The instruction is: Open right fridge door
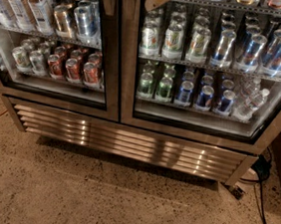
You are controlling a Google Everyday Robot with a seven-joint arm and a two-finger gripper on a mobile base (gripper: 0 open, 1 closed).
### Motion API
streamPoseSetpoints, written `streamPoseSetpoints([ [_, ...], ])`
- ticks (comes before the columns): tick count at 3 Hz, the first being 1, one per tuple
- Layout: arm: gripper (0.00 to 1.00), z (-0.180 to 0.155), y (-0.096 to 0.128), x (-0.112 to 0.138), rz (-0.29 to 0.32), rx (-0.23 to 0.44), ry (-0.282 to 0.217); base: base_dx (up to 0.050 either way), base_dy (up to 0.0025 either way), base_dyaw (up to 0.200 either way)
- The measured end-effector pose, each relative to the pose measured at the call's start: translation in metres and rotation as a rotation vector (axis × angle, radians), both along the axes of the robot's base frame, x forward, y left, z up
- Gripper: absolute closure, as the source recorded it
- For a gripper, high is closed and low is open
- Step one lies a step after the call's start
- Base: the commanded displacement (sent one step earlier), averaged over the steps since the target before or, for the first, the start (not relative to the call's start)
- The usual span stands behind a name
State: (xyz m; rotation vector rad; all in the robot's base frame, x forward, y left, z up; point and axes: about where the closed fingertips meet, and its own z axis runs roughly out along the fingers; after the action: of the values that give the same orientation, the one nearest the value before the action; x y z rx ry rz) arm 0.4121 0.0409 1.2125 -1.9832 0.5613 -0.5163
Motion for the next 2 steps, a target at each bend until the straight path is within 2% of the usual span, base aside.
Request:
streamPoseSetpoints([
  [1, 0.0, 0.0, 0.0, 0.0, 0.0, 0.0, 0.0, 0.0, 0.0, 0.0],
  [2, 0.0, 0.0036, -0.002, -0.0098, 0.028, 0.036, -0.003, 0.0, 0.0, 0.0],
])
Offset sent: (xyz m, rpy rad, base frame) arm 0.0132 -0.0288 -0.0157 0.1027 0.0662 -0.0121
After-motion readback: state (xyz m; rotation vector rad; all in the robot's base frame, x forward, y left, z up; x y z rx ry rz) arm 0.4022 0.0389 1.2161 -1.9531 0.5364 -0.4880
